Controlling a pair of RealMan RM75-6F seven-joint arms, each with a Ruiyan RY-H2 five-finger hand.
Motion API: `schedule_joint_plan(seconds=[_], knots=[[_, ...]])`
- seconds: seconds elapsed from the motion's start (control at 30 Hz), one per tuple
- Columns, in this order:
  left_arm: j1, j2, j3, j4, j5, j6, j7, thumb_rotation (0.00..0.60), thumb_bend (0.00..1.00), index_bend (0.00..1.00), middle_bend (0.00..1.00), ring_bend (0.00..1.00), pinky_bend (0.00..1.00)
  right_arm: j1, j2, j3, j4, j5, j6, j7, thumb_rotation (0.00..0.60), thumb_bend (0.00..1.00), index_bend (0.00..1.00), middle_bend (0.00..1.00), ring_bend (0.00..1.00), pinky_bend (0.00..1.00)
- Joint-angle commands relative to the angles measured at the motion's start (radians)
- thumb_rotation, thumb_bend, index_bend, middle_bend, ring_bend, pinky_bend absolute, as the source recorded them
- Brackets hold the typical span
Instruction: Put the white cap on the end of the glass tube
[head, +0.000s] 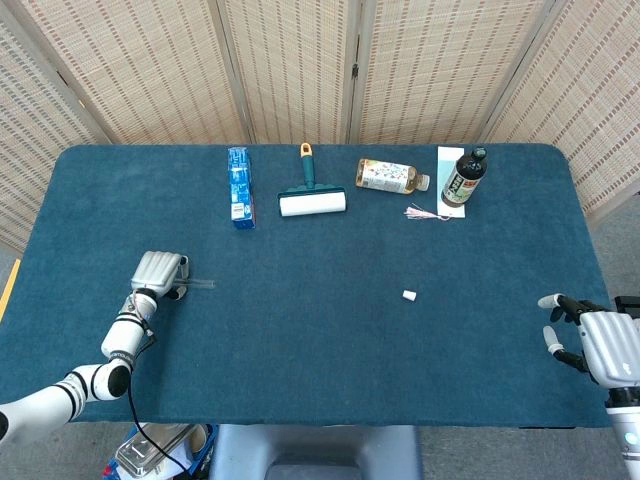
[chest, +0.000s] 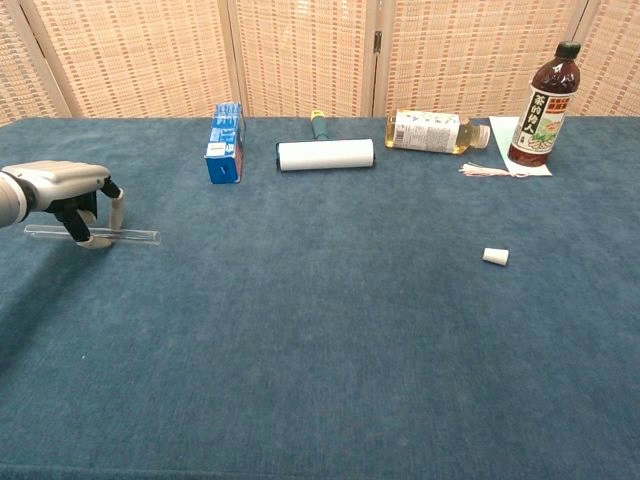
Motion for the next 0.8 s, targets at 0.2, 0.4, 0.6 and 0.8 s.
schedule_joint_plan(seconds=[0.2, 0.4, 0.6, 0.8], knots=[[0.023, 0.023, -0.034, -0.037, 0.068, 0.034, -0.127, 0.600, 0.39, 0.62, 1.00, 1.00, 1.00, -0.004, 0.002, -0.001, 0.000, -0.005, 0.008, 0.002, 0.600, 0.39, 0.36, 0.51, 0.47, 0.58], [0.043, 0.068, -0.057, -0.099, 0.109, 0.055, -0.220, 0.600, 0.41, 0.66, 1.00, 1.00, 1.00, 0.000, 0.006, 0.004, -0.005, -0.010, 0.013, -0.017, 0.600, 0.41, 0.36, 0.55, 0.52, 0.66], [0.071, 0.164, -0.073, -0.261, 0.157, 0.108, -0.266, 0.600, 0.43, 0.67, 1.00, 1.00, 1.00, 0.042, 0.028, 0.016, -0.031, -0.012, -0.039, -0.079, 0.600, 0.73, 0.36, 0.71, 0.79, 0.91], [0.090, 0.241, -0.079, -0.416, 0.166, 0.153, -0.250, 0.600, 0.44, 0.67, 1.00, 1.00, 1.00, 0.121, 0.034, 0.025, -0.054, 0.022, -0.171, -0.144, 0.600, 1.00, 0.36, 0.97, 1.00, 1.00]])
